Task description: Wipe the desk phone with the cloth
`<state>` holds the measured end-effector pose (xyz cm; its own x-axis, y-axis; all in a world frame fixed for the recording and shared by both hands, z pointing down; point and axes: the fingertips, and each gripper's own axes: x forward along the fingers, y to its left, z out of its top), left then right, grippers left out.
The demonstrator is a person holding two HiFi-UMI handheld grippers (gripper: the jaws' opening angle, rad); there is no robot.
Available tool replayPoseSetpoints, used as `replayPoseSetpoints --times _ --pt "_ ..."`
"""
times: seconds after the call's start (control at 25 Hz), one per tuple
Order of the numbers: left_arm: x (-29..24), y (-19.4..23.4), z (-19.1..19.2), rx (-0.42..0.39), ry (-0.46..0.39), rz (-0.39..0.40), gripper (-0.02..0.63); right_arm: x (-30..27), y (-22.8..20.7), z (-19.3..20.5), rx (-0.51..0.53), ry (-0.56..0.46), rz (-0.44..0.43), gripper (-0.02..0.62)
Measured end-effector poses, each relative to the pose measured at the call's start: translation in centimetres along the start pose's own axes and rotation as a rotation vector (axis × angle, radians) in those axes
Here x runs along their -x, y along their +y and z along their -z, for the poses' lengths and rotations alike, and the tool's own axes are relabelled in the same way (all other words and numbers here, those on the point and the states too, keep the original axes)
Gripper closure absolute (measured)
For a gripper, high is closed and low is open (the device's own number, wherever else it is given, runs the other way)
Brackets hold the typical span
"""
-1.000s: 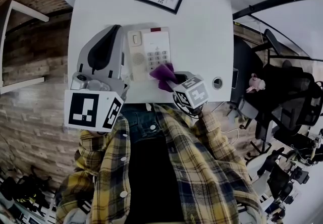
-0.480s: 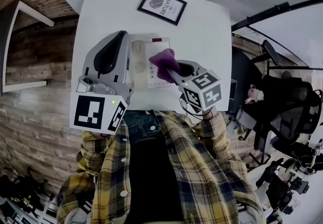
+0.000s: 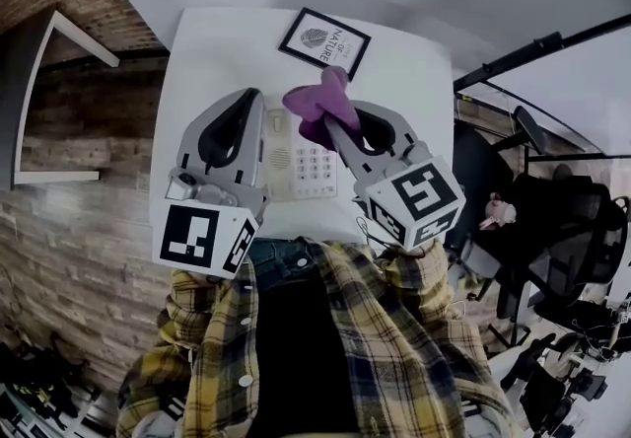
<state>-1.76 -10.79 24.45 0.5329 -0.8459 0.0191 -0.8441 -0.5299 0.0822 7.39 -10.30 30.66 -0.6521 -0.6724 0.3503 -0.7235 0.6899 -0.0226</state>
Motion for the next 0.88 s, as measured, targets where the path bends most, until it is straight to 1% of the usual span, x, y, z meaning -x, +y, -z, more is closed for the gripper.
replayPoseSetpoints --times 0.16,0.32,0.56,0.88 --pt "-0.3 -0.1 0.1 0.005 0.005 0.005 0.591 0.7 0.2 -2.8 0.021 -0.097 0.006 0.528" --pt "-0.6 -0.5 0.3 0.012 0.011 0.019 0.591 1.3 0.1 -3.9 0.007 -0.157 0.029 0.528" --pt "-1.1 -0.9 0.5 0.019 0.015 0.039 0.591 1.5 0.2 -4.4 0.005 -0.178 0.036 0.528" --pt "-1.6 -1.1 0.6 0.019 0.023 0.052 0.591 1.6 0.3 -4.0 0.005 -0.171 0.032 0.528"
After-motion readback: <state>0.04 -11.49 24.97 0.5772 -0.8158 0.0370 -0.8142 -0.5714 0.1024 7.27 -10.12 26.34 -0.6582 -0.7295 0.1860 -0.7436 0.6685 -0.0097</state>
